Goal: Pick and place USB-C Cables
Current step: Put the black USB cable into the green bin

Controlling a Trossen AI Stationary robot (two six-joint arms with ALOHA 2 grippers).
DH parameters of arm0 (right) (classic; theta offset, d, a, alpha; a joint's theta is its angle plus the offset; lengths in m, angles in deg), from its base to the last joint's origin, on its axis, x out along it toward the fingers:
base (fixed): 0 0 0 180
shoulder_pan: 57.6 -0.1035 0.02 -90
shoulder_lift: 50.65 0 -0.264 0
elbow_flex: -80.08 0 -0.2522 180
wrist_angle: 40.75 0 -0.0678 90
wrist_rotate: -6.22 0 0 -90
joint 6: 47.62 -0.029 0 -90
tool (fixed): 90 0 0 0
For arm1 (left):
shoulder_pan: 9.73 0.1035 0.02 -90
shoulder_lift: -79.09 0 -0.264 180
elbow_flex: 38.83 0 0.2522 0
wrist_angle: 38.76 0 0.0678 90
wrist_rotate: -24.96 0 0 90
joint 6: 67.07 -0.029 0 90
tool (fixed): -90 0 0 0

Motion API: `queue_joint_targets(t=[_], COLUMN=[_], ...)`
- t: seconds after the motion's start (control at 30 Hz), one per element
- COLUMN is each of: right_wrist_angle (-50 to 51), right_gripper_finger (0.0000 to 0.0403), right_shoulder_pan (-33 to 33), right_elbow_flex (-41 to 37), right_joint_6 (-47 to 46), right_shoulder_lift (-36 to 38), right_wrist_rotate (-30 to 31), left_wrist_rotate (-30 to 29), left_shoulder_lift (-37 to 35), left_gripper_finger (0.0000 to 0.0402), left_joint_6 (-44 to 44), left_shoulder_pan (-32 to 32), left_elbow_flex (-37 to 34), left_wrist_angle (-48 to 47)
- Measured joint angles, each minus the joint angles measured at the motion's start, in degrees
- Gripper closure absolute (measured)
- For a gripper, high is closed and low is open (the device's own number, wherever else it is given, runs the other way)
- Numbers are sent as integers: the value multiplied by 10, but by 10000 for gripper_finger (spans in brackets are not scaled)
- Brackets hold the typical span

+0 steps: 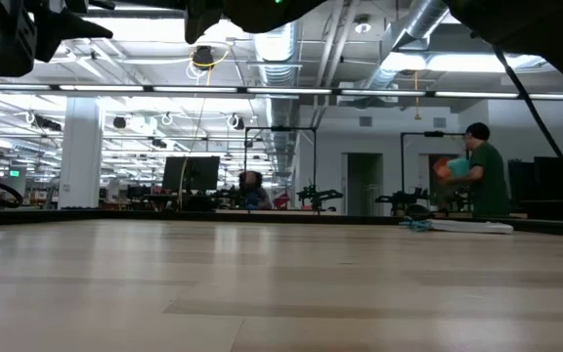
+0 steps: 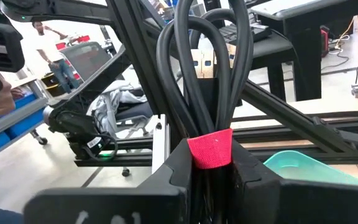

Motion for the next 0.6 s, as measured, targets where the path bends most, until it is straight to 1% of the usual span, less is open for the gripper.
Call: queue_joint_targets(t=[0.47,0.6], right_wrist_angle=[9,-6], right_gripper_finger=[348,348], right_shoulder_pan=[-16,-16], right_elbow_flex=[0,-22], right_joint_6=[43,44], right_shoulder_lift=[0,0], right_wrist_rotate=[0,1], left_wrist_rotate=[-7,-7], left_shoulder_lift=[0,0], left_gripper_finger=[207,207], left_joint_6=[2,2], left_shoulder_pan=[0,0], left_elbow_flex=[0,0], left_wrist_angle=[0,0])
